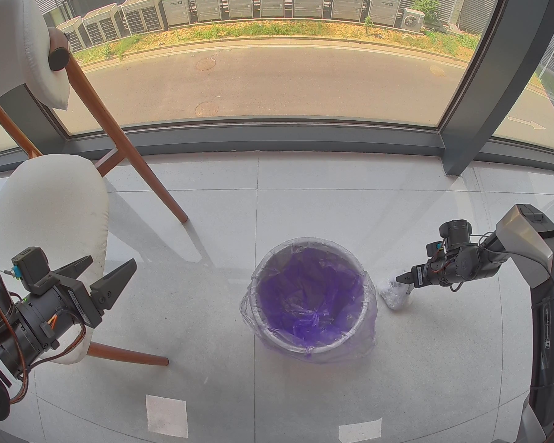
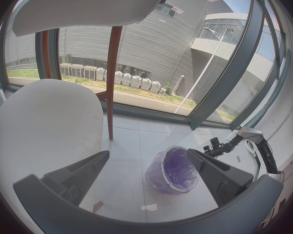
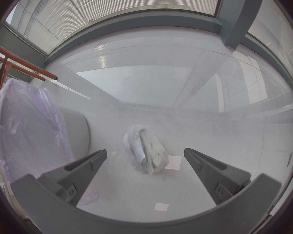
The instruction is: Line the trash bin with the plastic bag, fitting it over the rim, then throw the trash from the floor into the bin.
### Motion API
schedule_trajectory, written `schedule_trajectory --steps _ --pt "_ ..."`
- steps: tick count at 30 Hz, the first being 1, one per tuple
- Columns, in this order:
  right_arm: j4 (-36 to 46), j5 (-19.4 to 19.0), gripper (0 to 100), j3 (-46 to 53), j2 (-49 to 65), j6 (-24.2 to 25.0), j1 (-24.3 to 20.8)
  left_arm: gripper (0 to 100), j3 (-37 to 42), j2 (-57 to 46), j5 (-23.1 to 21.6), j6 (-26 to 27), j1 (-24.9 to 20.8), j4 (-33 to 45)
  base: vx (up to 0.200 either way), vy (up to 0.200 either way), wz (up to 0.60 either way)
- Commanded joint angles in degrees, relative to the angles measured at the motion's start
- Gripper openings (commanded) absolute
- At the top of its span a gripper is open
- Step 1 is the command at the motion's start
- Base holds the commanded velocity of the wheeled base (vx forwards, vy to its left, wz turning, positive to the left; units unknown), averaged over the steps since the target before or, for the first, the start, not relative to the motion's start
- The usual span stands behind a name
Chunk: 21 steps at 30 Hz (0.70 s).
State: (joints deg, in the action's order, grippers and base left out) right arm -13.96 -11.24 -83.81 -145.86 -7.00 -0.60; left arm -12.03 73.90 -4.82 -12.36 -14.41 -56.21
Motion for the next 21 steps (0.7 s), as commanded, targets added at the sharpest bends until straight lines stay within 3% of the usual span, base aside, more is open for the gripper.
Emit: schedule_trajectory --steps 1,8,9,19,21 --pt "6.8 -0.1 100 -11.1 -8.7 -2.1 0.1 100 1.5 -0.8 0.0 0.0 0.1 0.0 0.0 0.0 0.0" --pt "10.4 -0.1 100 -18.7 -13.0 -2.6 0.0 100 1.7 -0.9 0.1 0.0 0.3 0.0 0.0 0.0 0.0" --pt "10.4 -0.1 0 -19.4 -13.7 -2.6 -0.1 100 1.7 -1.0 0.1 0.0 0.4 0.0 0.0 0.0 0.0" --pt "11.8 -0.4 0 -21.0 -8.2 -1.8 0.6 100 2.2 -2.0 0.1 0.1 2.1 -0.1 0.0 0.0 0.0" --pt "13.3 -0.4 0 -20.0 0.9 4.8 1.3 100 2.4 -3.1 0.1 0.1 3.0 -0.3 0.0 0.0 0.0"
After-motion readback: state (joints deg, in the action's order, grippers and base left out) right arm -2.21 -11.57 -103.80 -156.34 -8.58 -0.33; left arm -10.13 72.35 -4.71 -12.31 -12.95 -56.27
